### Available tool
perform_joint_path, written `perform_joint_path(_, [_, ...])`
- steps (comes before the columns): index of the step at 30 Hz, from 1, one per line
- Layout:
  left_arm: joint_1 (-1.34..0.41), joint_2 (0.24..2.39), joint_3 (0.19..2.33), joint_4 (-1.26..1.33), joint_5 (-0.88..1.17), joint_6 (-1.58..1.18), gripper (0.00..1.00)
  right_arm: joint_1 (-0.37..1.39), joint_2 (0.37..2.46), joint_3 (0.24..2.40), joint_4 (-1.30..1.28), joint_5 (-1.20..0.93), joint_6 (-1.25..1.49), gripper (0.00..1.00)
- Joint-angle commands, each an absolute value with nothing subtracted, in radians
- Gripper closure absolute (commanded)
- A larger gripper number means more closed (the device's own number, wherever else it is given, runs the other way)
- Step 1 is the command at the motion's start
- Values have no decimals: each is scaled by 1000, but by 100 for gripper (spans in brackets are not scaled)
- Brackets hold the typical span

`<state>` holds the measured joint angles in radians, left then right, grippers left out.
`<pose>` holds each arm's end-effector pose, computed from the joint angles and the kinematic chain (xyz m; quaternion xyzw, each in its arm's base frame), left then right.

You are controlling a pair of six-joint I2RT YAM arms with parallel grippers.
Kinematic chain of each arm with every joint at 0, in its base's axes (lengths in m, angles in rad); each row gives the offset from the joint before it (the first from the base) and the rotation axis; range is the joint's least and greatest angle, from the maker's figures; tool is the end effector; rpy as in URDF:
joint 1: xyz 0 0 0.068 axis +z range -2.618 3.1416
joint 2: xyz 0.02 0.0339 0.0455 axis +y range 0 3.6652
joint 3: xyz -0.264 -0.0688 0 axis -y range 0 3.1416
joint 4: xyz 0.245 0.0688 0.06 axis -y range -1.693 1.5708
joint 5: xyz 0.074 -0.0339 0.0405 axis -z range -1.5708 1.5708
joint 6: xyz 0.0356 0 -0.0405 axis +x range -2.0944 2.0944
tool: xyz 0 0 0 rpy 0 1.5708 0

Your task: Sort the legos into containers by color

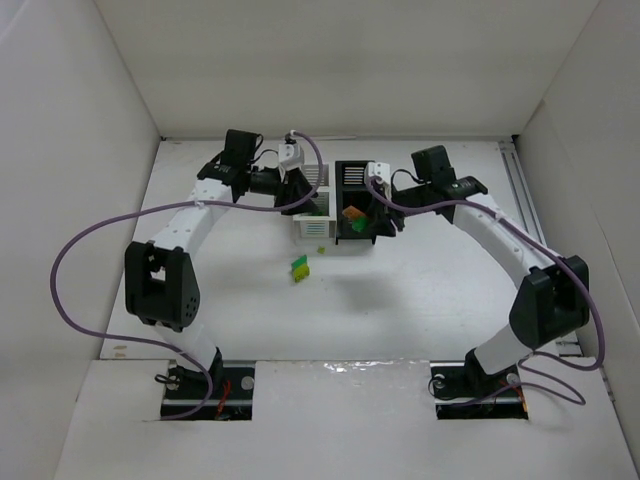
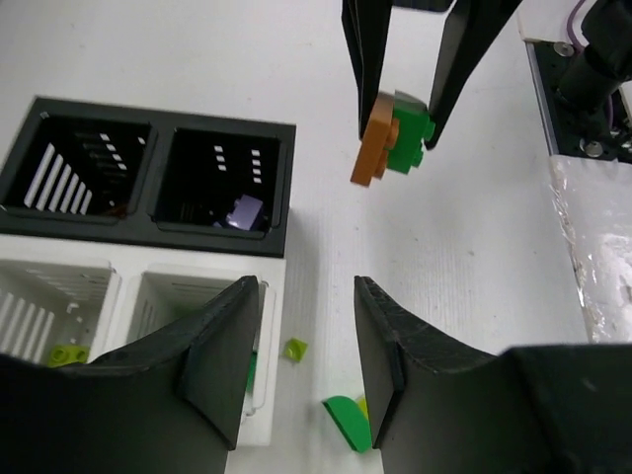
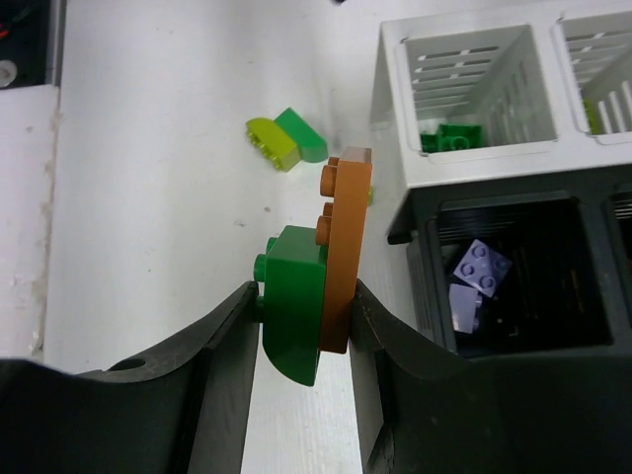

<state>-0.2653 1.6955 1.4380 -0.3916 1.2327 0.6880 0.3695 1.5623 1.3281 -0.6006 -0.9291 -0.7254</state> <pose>0.3515 -0.1303 0.3192 0.5637 0.5315 -0.4301 0.4634 0.3011 0.1472 0.3084 -0.5718 0.6284 0.3545 0.3905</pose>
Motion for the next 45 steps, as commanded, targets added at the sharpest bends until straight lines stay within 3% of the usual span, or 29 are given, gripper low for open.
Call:
perform_joint_path(1, [-282, 1614, 1424, -252, 1298, 675, 60, 382, 1572, 1396, -667, -989, -801, 100])
perform_joint_path(17, [-318, 1635, 1436, -221, 1374, 693, 61, 431, 1644, 1479, -638, -1020, -801, 100])
perform_joint_path(22, [-318, 1657, 1474, -327, 1405, 768, 61, 431, 1654, 1489, -614, -1020, -792, 100])
perform_joint_path(27, [-318, 1686, 1497, -392, 1437, 808, 50, 431, 1663, 1508, -572, -1020, -782, 100])
perform_joint_path(34, [-318, 1718, 1545, -403, 1459, 808, 48, 459, 1672, 1508, -551, -1020, -782, 100])
perform_joint_path(38, [-318, 1738, 1555, -403, 1459, 787, 56, 468, 1672, 1517, -512, -1011, -750, 100])
perform_joint_path(45, [-318, 1747, 1565, -423, 1468, 787, 61, 477, 1681, 1517, -442, -1000, -695, 100])
